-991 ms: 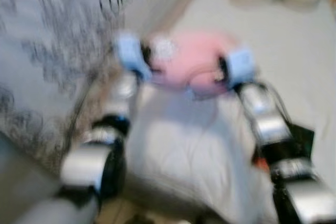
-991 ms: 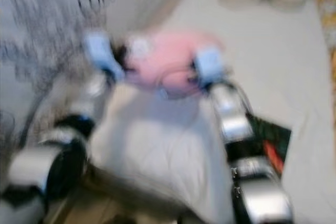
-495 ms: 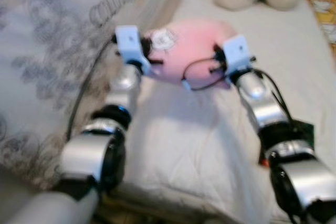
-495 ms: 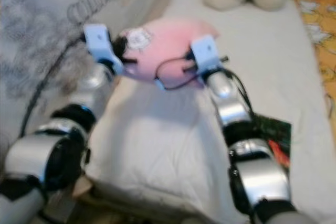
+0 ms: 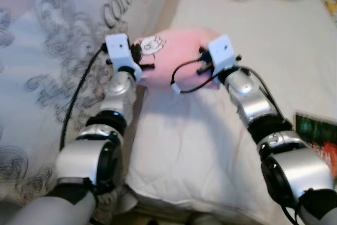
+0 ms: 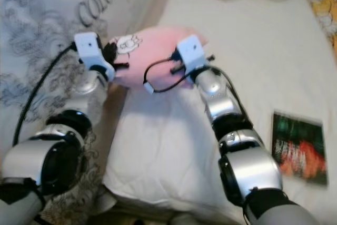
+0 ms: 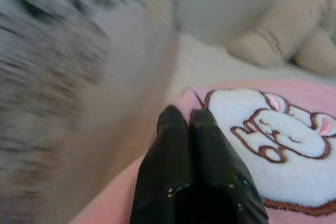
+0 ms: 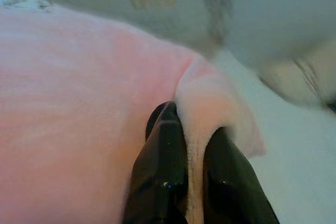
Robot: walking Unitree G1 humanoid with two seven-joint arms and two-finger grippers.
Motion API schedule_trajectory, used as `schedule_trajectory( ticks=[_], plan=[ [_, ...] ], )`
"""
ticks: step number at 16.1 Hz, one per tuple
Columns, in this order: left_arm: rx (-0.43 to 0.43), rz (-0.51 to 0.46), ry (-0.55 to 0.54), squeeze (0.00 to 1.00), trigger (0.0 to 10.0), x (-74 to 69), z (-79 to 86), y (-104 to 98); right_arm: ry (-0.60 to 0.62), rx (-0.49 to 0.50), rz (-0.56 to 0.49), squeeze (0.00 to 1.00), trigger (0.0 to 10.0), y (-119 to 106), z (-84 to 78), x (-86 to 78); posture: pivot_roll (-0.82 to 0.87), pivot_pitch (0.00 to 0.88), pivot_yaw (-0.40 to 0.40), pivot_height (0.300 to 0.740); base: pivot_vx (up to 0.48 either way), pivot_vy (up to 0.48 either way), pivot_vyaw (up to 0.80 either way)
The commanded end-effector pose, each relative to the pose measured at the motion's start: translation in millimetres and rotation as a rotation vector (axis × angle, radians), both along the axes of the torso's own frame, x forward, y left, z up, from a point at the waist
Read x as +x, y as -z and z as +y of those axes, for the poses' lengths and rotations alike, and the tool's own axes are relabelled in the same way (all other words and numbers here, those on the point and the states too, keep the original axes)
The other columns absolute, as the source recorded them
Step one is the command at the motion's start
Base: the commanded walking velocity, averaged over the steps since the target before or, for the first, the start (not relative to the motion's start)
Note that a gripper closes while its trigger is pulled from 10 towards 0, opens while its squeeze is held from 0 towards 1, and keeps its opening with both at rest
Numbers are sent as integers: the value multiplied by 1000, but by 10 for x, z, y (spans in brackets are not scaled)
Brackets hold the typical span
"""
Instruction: Clean up the room
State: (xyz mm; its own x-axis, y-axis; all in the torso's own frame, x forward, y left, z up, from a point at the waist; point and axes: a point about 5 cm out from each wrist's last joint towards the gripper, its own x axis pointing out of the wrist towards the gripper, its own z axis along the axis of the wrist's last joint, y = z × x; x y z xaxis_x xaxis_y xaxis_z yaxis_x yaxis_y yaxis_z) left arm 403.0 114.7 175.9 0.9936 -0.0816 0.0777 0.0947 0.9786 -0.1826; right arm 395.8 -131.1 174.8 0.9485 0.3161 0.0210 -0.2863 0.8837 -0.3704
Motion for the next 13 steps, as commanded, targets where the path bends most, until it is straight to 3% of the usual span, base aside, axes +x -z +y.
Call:
schedule_trajectory(
  ticks=[1, 5, 7, 9, 11, 12, 13],
  plan=[
    [26, -19, -57, 0, 10000, 18, 126, -56, -6, 3, -3, 0, 0, -34, 15, 19, -151, 0, 32, 735, 0, 0, 712],
    [77, -12, -138, 0, 10000, 3, 201, -16, -100, -100, 56, 0, 0, 56, 96, 13, -145, 0, 24, 735, 0, 0, 0],
    [80, -15, -211, 0, 10000, -23, 190, 26, -180, -261, 46, 0, 0, 59, 116, 8, -140, 0, 15, 735, 0, 0, 0],
    [74, 2, -167, 0, 10000, -63, 6, 114, -212, -337, 65, 0, 0, 94, 57, -2, -139, 0, 17, 735, 0, 0, 0],
    [50, 92, -86, 0, 10000, -164, -235, 362, -175, -401, 144, 0, 0, 267, -157, -46, -137, 0, 20, 735, 0, 0, 0],
    [48, 111, -36, 0, 10000, -227, -383, 452, -116, -348, 171, 0, 0, 297, -288, -52, -132, 0, 19, 735, 0, 0, 0],
    [50, 84, 3, 0, 10000, -245, -474, 429, -6, -88, 191, 0, 0, 194, -359, 7, -131, 0, 17, 735, 0, 0, 0]
  ],
)
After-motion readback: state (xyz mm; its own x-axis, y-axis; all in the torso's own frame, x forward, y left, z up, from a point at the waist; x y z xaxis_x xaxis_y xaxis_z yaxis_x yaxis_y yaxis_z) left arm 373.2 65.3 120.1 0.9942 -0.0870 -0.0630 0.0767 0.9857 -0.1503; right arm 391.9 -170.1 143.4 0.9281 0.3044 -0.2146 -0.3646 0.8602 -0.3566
